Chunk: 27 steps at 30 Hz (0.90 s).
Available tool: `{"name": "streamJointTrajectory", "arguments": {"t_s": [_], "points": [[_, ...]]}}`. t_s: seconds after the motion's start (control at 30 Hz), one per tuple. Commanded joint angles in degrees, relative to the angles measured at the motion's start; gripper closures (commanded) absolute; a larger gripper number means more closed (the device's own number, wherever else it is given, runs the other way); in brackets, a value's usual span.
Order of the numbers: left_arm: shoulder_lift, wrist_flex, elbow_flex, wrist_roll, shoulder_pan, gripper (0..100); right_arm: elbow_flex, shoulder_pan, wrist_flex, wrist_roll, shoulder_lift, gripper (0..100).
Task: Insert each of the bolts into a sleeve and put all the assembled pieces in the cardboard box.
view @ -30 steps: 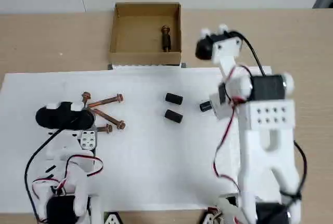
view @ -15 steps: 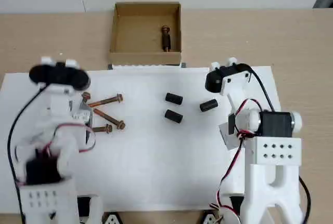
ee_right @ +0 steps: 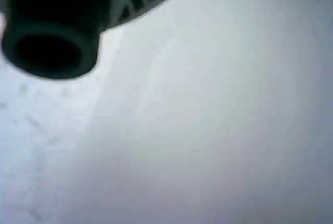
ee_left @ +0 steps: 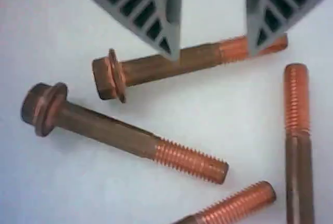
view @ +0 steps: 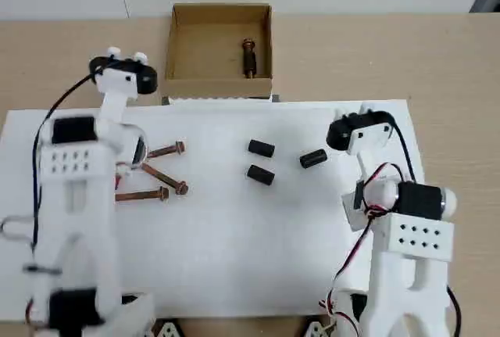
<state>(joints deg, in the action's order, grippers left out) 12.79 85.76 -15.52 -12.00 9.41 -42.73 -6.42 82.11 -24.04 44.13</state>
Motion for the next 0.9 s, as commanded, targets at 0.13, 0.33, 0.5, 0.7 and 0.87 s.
{"name": "streamJointTrajectory", "arguments": {"t_s": [0.13, 0.33, 0.5, 0.7, 0.87], "points": [[-19.7, 10.1, 24.0, -2.8, 0.4, 97, -5.3, -0.5, -6.6, -0.7, 2.4, 99.5], [-31.9, 14.2, 38.2, -3.1, 1.0, 99, -5.7, -0.3, -8.1, -0.8, 2.4, 99.5], [-39.6, 14.6, 44.0, -3.1, 3.6, 98, -5.7, -0.4, -8.4, -2.8, 2.4, 99.5], [-43.7, 14.6, 44.7, -6.2, 6.0, 93, -5.7, -0.3, -8.4, -2.8, 2.3, 99.5], [-44.0, 14.6, 44.6, -8.8, 6.0, 92, -5.7, -0.3, -8.5, -2.8, 2.2, 99.5]]}}
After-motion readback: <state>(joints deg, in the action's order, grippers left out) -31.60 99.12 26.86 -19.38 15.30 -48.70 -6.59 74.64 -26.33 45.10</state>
